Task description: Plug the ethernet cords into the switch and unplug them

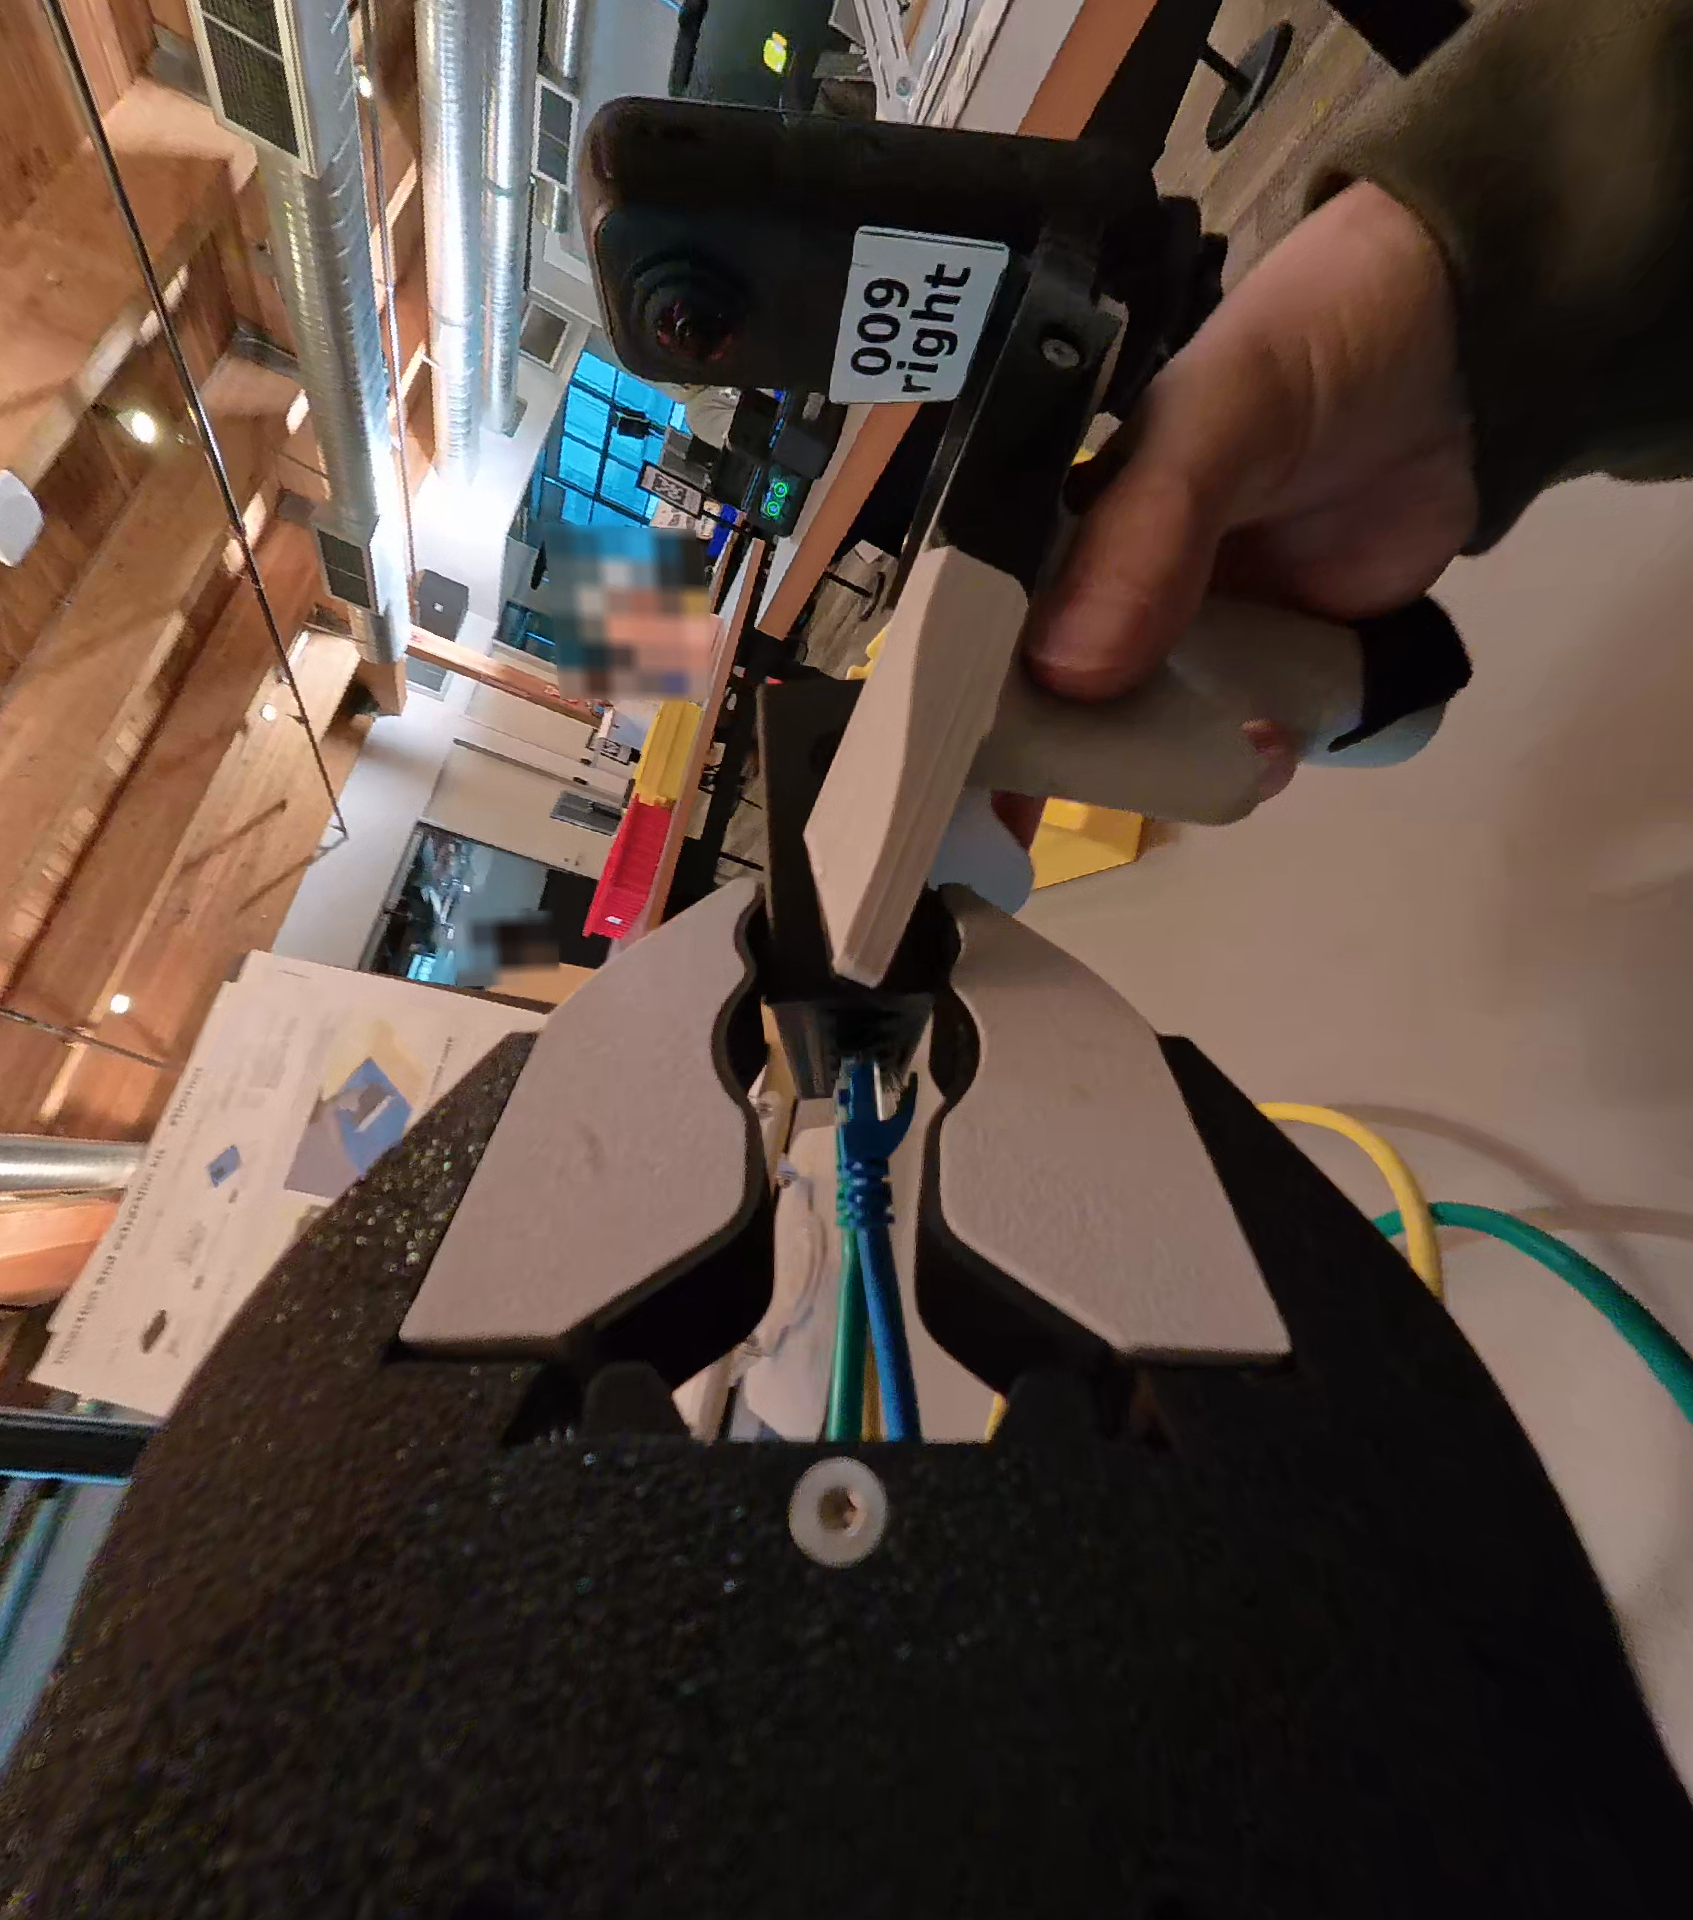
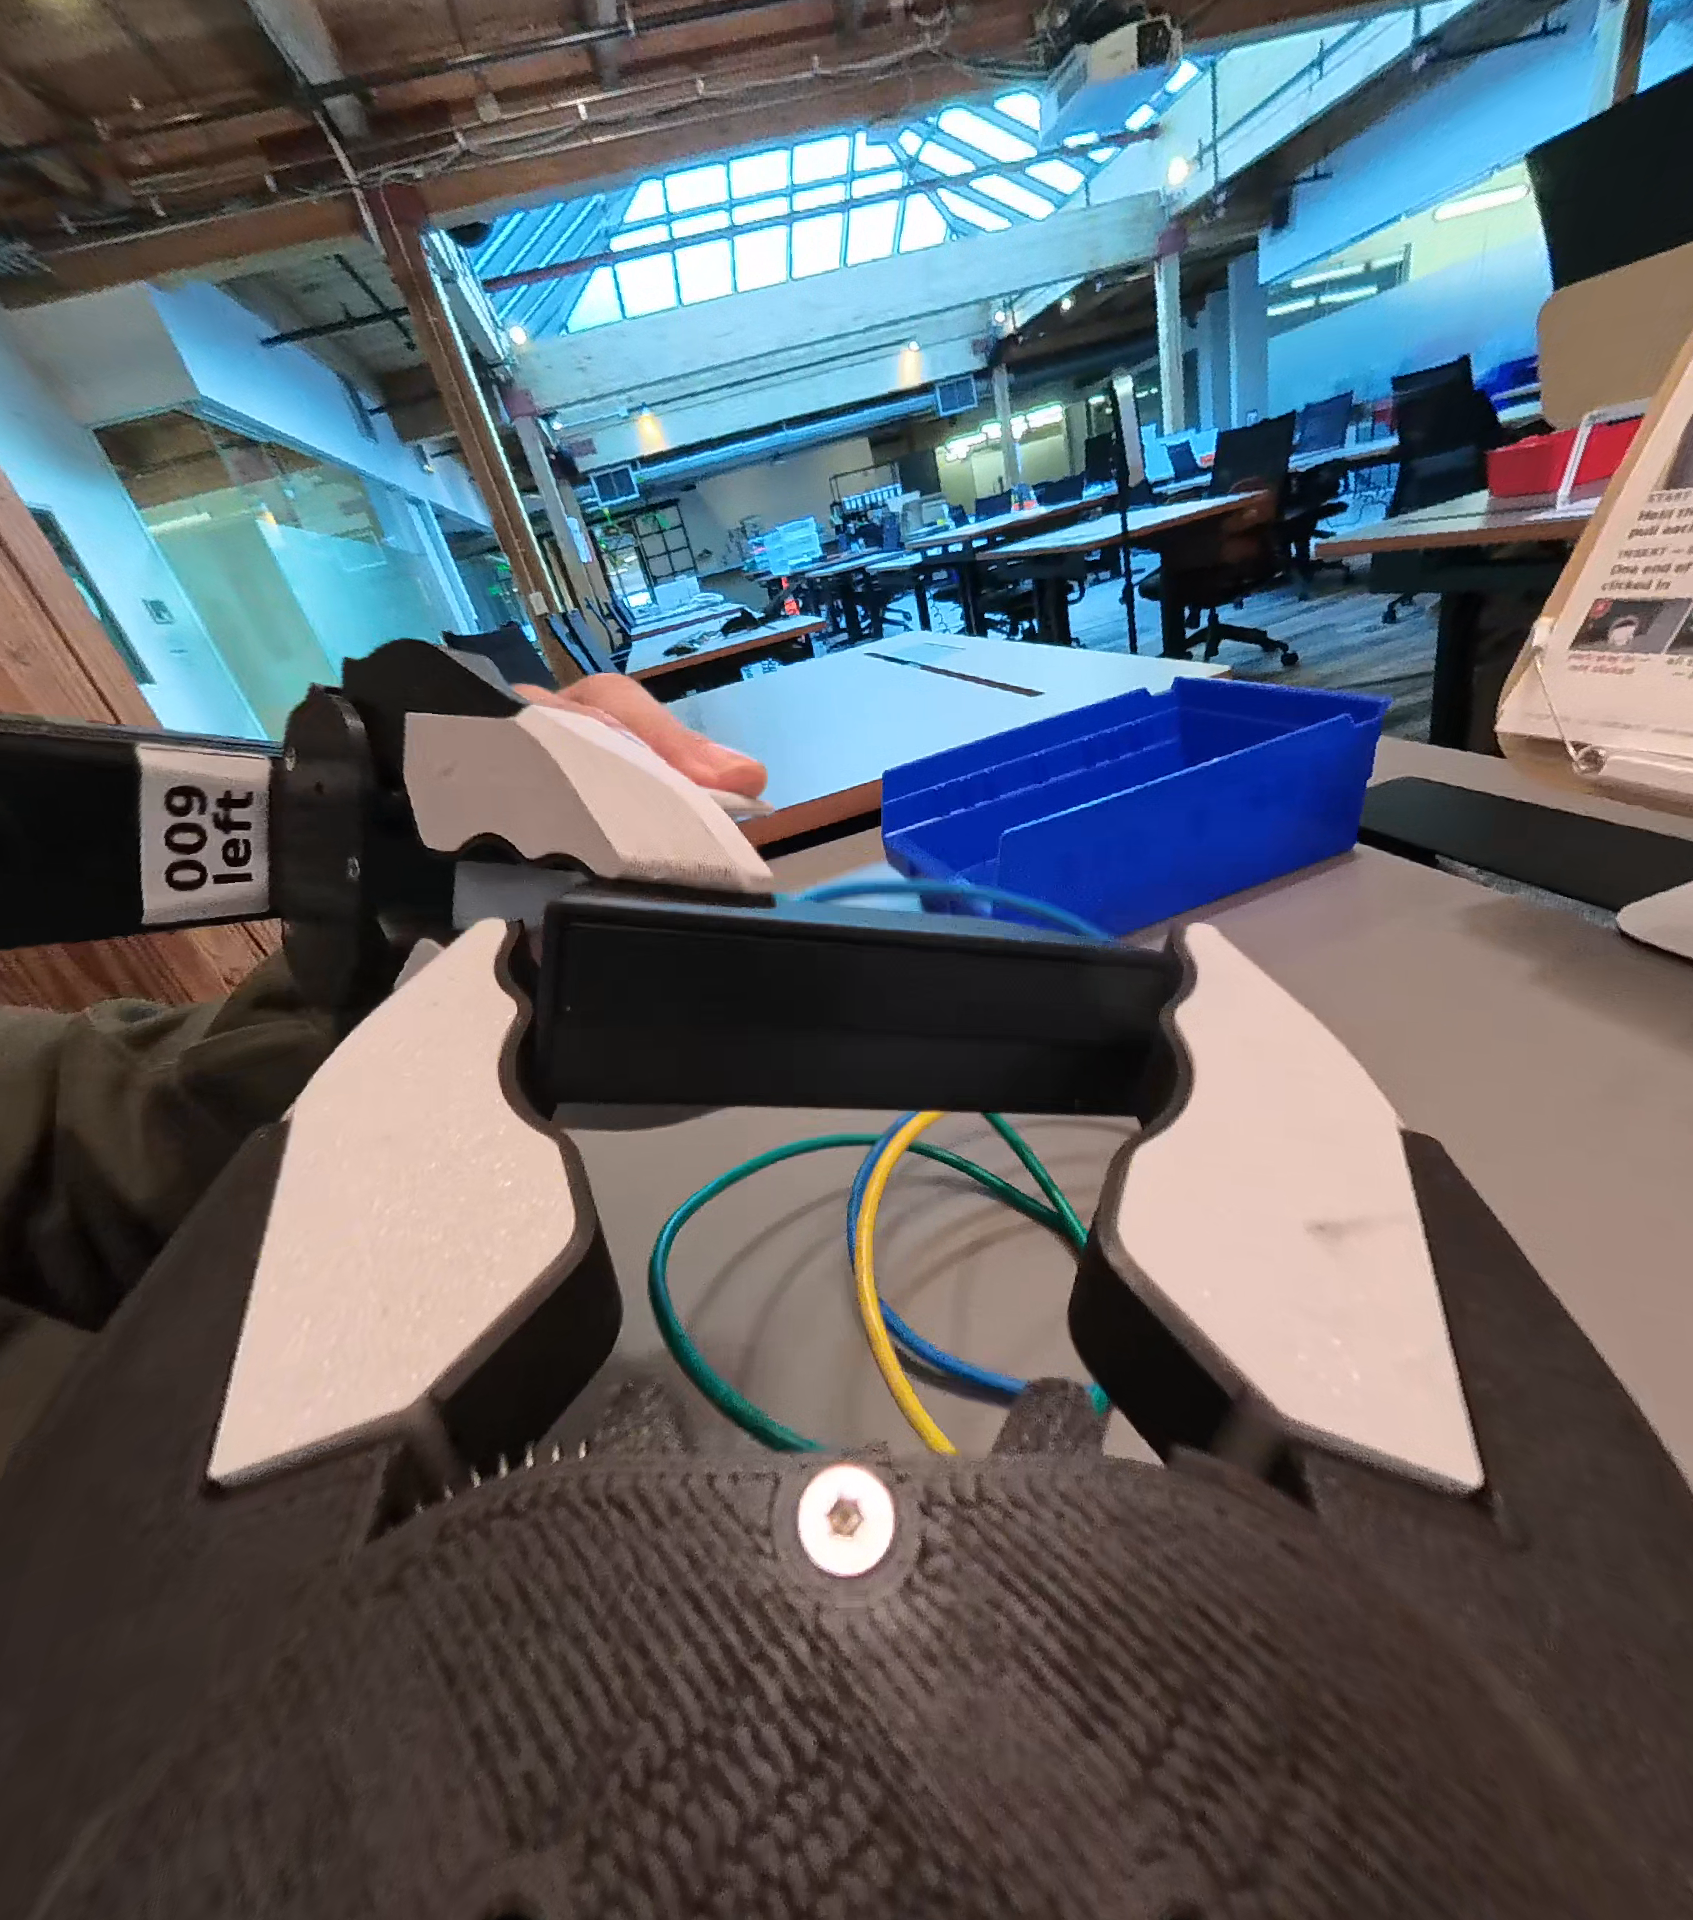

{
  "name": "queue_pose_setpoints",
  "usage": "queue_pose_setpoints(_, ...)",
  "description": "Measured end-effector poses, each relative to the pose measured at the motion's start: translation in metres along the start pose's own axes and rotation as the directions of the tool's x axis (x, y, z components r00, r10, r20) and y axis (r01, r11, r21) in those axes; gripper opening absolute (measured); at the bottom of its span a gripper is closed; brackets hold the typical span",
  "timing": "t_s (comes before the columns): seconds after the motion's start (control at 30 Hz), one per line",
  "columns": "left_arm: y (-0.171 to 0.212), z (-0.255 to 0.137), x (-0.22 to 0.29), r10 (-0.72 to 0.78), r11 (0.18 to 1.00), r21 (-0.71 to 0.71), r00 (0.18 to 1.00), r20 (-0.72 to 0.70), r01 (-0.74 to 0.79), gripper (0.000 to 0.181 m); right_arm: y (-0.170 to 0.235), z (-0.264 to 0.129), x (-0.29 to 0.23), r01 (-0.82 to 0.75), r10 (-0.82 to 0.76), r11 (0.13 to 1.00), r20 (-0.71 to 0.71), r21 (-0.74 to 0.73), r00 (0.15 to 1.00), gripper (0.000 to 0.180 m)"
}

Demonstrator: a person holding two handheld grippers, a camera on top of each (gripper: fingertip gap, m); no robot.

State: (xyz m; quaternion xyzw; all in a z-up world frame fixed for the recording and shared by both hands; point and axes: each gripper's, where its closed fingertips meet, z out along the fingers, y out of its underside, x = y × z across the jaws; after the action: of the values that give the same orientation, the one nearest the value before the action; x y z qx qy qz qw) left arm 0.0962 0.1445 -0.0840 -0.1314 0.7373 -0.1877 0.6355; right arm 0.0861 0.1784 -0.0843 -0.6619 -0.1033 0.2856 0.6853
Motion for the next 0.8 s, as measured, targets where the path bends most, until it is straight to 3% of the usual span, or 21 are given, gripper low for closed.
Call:
queue_pose_setpoints(0.17,0.003,-0.01,0.002,-0.137,0.99,0.011,0.99,-0.04,0.138,0.047,-0.008,-0.001,-0.002,0.158,-0.157,0.987,-0.036,0.039,0.987,0.111)
queue_pose_setpoints(0.23,0.004,-0.019,-0.004,-0.265,0.963,0.043,0.964,-0.026,0.266,0.057,-0.014,-0.004,-0.003,0.216,-0.212,0.975,-0.063,0.058,0.975,0.111)
queue_pose_setpoints(0.3,0.006,-0.031,-0.01,-0.464,0.88,0.1,0.885,-0.024,0.464,0.064,-0.02,-0.008,-0.003,0.291,-0.283,0.953,-0.101,0.081,0.954,0.111)
queue_pose_setpoints(0.37,0.012,-0.044,-0.016,-0.714,0.685,0.158,0.698,-0.05,0.711,0.065,-0.021,-0.01,-0.005,0.375,-0.365,0.925,-0.126,0.066,0.922,0.11)
queue_pose_setpoints(0.4,0.018,-0.05,-0.017,-0.834,0.532,0.172,0.549,-0.063,0.829,0.062,-0.022,-0.01,-0.006,0.414,-0.402,0.908,-0.14,0.065,0.905,0.11)
queue_pose_setpoints(0.47,0.025,-0.055,-0.005,-0.974,0.152,0.162,0.176,-0.144,0.975,0.058,-0.021,-0.009,-0.01,0.475,-0.464,0.878,-0.137,0.059,0.875,0.11)
queue_pose_setpoints(0.53,0.016,-0.056,0.015,-0.924,-0.257,0.107,-0.212,-0.319,0.96,0.053,-0.02,-0.007,-0.015,0.529,-0.519,0.846,-0.133,0.062,0.845,0.11)
queue_pose_setpoints(0.6,0.004,-0.056,0.027,-0.692,-0.593,0.003,-0.507,-0.513,0.806,0.053,-0.014,-0.003,-0.022,0.556,-0.55,0.83,-0.096,0.051,0.83,0.11)
queue_pose_setpoints(0.63,0.001,-0.054,0.032,-0.569,-0.69,-0.061,-0.593,-0.571,0.721,0.053,-0.014,-0.001,-0.026,0.566,-0.56,0.822,-0.087,0.068,0.824,0.109)
queue_pose_setpoints(0.7,-0.005,-0.043,0.049,-0.437,-0.753,-0.17,-0.676,-0.593,0.635,0.054,-0.012,0.003,-0.033,0.553,-0.55,0.83,-0.058,0.071,0.833,0.108)
queue_pose_setpoints(0.77,-0.016,-0.036,0.05,-0.336,-0.787,-0.211,-0.69,-0.641,0.58,0.064,-0.007,0.007,-0.038,0.564,-0.563,0.823,-0.03,0.066,0.826,0.108)
queue_pose_setpoints(0.8,-0.02,-0.038,0.042,-0.252,-0.804,-0.235,-0.671,-0.697,0.546,0.055,-0.006,0.009,-0.04,0.555,-0.556,0.828,-0.017,0.077,0.831,0.108)
